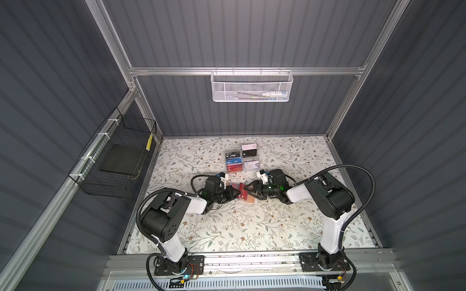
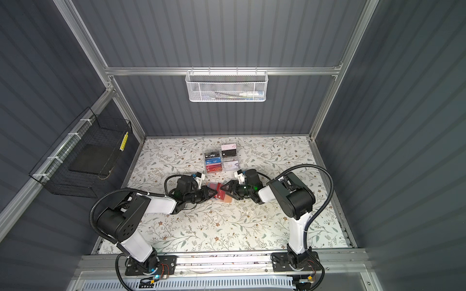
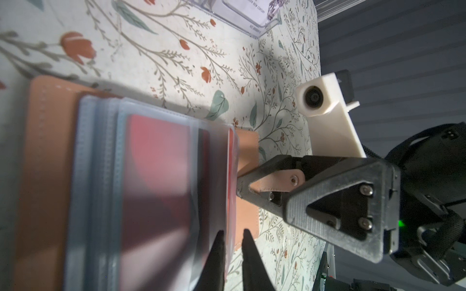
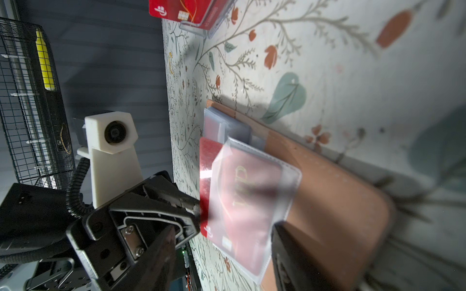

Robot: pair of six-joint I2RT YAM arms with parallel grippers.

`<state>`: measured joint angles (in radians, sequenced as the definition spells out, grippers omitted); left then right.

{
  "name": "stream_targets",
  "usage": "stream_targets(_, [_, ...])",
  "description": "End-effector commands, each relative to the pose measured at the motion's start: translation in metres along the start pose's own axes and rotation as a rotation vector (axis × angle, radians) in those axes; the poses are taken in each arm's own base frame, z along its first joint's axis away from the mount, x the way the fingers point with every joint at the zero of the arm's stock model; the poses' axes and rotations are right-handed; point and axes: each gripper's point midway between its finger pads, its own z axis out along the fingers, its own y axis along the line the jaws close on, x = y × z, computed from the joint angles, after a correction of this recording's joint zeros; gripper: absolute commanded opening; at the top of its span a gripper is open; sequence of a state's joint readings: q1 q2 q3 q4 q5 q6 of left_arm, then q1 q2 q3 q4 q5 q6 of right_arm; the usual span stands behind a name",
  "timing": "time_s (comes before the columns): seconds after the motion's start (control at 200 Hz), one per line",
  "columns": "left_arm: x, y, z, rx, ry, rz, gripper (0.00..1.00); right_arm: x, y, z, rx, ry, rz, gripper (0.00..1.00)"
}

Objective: Take the credit cards out of the card holder

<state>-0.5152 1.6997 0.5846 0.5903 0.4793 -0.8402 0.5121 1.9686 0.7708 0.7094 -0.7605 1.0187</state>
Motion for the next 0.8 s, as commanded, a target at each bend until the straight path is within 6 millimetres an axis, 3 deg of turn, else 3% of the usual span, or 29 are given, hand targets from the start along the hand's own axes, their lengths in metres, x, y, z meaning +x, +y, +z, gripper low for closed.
stream_targets(0.0, [-0.0044,-0.0042,0.0051,0.011,-0.002,0.035,0.15,0.0131,-0.0236,0.0060,0.064,0.041,0.062,0.62])
stream_targets(0.655, [-0.0007,-0.0016,0.0110,-0.003,0.000,0.039,0.07,0.0129,-0.0243,0.0070,0.063,0.044,0.065,0.61])
stream_targets(0.795, [-0.0004,0.0004,0.0112,-0.012,-0.002,0.038,0.02,0.0133,-0.0241,0.0071,0.062,0.046,0.065,0.62])
